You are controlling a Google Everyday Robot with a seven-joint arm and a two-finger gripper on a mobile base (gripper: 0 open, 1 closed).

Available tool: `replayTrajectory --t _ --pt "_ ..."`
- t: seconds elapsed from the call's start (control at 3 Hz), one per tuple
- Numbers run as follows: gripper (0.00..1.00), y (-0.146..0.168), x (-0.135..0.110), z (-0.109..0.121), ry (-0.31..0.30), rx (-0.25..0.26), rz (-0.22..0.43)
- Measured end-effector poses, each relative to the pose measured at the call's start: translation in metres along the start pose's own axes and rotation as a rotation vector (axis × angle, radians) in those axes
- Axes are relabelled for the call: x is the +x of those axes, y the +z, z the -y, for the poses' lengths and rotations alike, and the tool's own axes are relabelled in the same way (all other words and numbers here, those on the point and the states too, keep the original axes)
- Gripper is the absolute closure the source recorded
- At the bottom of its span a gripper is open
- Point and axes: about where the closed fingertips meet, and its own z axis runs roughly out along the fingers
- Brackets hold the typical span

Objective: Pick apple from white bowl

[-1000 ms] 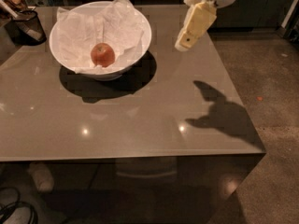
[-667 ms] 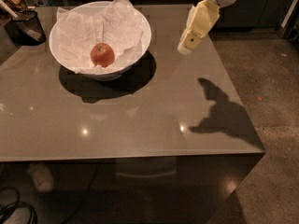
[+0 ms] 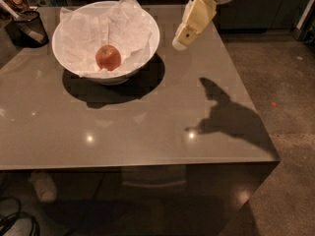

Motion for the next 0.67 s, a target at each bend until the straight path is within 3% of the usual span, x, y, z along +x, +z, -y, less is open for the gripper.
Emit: replayTrajectory --t 0.67 --pt "0.0 0.019 -0.041 0.017 -0.059 -0.028 0.084"
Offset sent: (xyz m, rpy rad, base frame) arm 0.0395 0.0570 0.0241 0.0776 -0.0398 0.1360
